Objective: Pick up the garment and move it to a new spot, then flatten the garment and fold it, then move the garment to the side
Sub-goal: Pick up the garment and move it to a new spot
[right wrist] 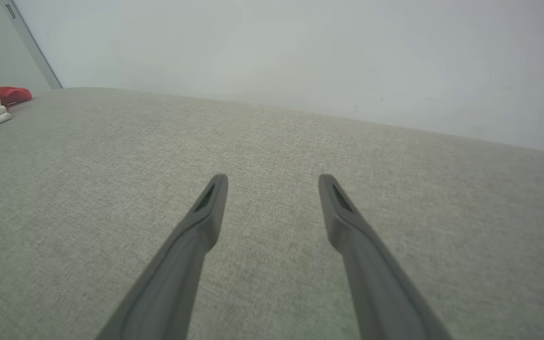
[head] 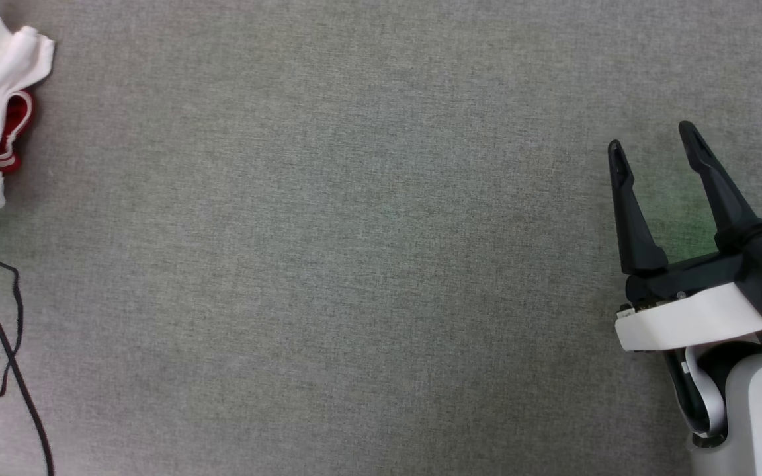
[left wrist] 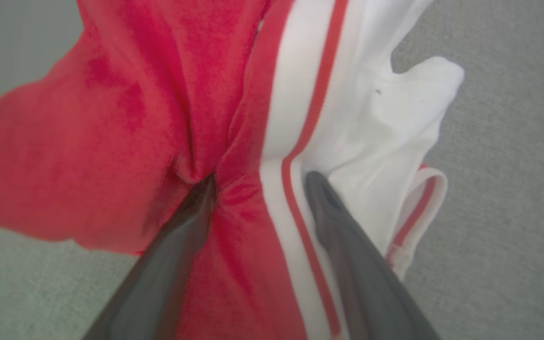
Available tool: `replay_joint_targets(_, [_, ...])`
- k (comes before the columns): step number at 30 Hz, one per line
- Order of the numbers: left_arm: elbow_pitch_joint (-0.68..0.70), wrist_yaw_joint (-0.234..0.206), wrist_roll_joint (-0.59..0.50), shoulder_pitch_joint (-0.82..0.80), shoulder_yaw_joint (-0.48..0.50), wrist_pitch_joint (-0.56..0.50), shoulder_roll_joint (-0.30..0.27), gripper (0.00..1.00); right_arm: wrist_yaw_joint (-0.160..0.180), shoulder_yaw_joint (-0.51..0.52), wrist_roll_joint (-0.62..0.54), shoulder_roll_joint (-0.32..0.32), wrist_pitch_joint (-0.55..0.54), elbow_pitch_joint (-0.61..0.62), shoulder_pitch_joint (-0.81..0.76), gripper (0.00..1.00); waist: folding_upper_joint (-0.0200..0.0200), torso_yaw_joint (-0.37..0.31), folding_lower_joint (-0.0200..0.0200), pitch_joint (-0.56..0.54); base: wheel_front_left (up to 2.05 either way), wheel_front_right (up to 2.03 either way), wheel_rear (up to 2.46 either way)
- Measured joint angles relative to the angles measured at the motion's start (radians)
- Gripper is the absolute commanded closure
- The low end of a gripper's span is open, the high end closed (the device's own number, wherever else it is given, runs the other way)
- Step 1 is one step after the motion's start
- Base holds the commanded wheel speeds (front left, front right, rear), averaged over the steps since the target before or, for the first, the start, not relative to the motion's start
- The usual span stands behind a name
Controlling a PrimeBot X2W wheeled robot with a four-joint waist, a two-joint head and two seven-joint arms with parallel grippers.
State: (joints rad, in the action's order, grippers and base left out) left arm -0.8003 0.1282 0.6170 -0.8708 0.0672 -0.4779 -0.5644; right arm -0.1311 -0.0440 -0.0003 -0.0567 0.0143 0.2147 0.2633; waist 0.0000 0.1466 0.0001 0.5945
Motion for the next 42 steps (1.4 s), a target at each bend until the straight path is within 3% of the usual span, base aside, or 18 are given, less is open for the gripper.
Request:
replay_joint_targets(3, [-0.036, -0.011, 0.014, -0.017, -0.005, -0.09, -0.015, 0.0, 0.0, -0.001, 0.0, 0.0, 0.0, 0.005, 0.001, 0.0, 0.0, -0.006, -0.0001, 0.002, 0.0, 0.0, 0.0])
replay_joint_targets(4, [-0.043, -0.015, 0.023, -0.021, -0.004, -0.112, -0.017, 0.18, 0.0, -0.001, 0.002, 0.0, 0.0, 0.007, 0.001, 0.0, 0.0, -0.007, -0.0001, 0.001, 0.0, 0.0, 0.0])
replay_joint_targets(5, [-0.044, -0.019, 0.022, -0.022, -0.006, -0.123, -0.02, 0.7, 0.0, -0.003, -0.001, 0.0, 0.002, 0.011, 0.002, 0.0, 0.0, -0.008, -0.0001, -0.001, 0.0, 0.0, 0.0])
replay_joint_targets(6, [-0.042, -0.026, 0.014, -0.022, -0.013, -0.119, -0.021, 1.0, 0.0, -0.005, 0.0, 0.001, 0.003, 0.014, 0.002, 0.0, 0.0, -0.009, -0.0001, -0.004, 0.0, 0.0, 0.0])
replay_joint_targets(15, [-0.025, -0.058, -0.042, 0.016, -0.04, 0.03, -0.007, 1.0, 0.0, 0.002, 0.004, 0.003, 0.021, -0.005, -0.023, 0.0, 0.0, -0.015, -0.0001, -0.103, 0.0, 0.0, 0.0])
replay_joint_targets(25, [0.039, -0.07, -0.085, 0.086, -0.051, 0.298, 0.025, 1.0, 0.0, 0.043, 0.087, 0.004, 0.03, -0.05, -0.12, 0.0, 0.0, -0.021, -0.0002, -0.288, 0.0, 0.0, 0.0])
replay_joint_targets(34, [0.089, -0.085, -0.093, 0.19, -0.063, 0.486, 0.118, 1.0, 0.0, 0.094, 0.141, 0.005, 0.037, -0.069, -0.219, 0.0, 0.0, -0.043, -0.0004, -0.448, 0.0, 0.0, 0.0])
replay_joint_targets(42, [0.242, -0.105, -0.105, 0.294, -0.114, 0.506, 0.197, 1.0, 0.0, 0.107, 0.152, 0.005, 0.02, -0.059, -0.27, 0.0, 0.0001, -0.117, -0.0004, -0.515, 0.0, 0.0, 0.0])
